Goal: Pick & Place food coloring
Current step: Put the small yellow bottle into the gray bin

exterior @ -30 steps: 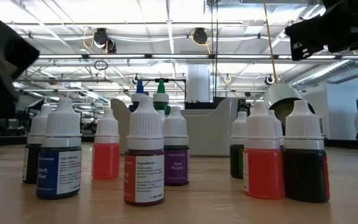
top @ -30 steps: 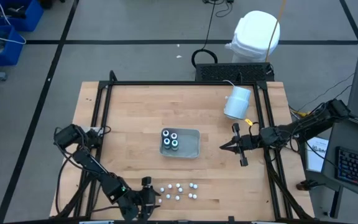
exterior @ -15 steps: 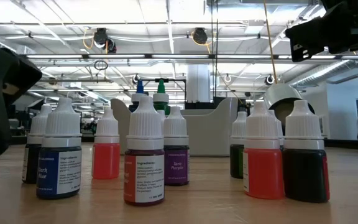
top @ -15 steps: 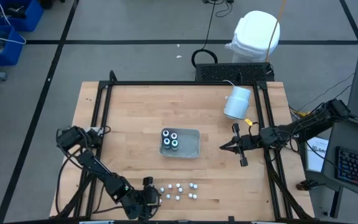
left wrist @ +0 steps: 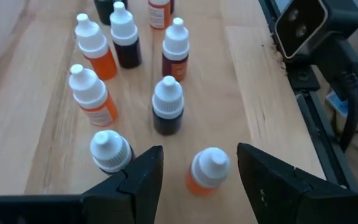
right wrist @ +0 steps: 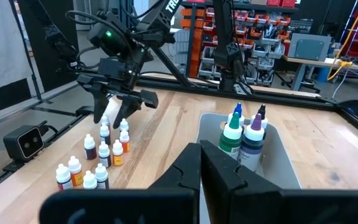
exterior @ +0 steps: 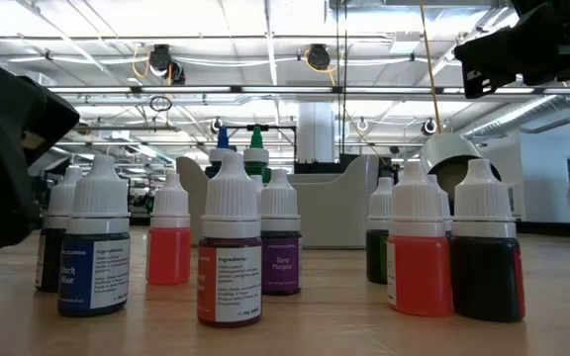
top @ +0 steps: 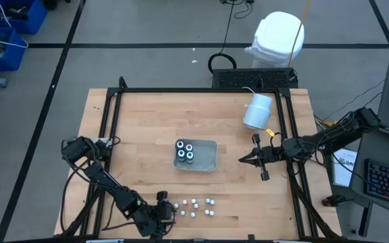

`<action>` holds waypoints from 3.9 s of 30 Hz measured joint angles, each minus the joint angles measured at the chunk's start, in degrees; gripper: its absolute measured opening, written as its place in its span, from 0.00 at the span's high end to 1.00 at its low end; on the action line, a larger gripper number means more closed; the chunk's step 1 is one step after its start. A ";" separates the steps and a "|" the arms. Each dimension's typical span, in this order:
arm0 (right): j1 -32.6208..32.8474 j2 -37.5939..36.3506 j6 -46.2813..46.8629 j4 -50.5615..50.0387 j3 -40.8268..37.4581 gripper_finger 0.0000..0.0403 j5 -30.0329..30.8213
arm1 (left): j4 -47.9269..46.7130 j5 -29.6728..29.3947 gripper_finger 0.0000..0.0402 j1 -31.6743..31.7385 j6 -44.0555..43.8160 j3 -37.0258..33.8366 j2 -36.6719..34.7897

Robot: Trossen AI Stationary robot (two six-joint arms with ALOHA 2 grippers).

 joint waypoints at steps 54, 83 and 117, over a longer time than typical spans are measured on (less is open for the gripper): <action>0.00 0.26 0.85 -1.57 -0.07 1.00 0.00 | -25.25 -5.25 0.83 30.75 10.03 36.12 -1.60; 0.00 0.25 0.72 -0.97 -0.28 1.00 0.02 | -35.55 28.22 0.81 44.79 53.01 33.70 1.33; -0.02 0.22 0.07 0.87 -0.94 1.00 0.04 | -32.47 31.50 0.81 47.01 54.41 33.68 7.50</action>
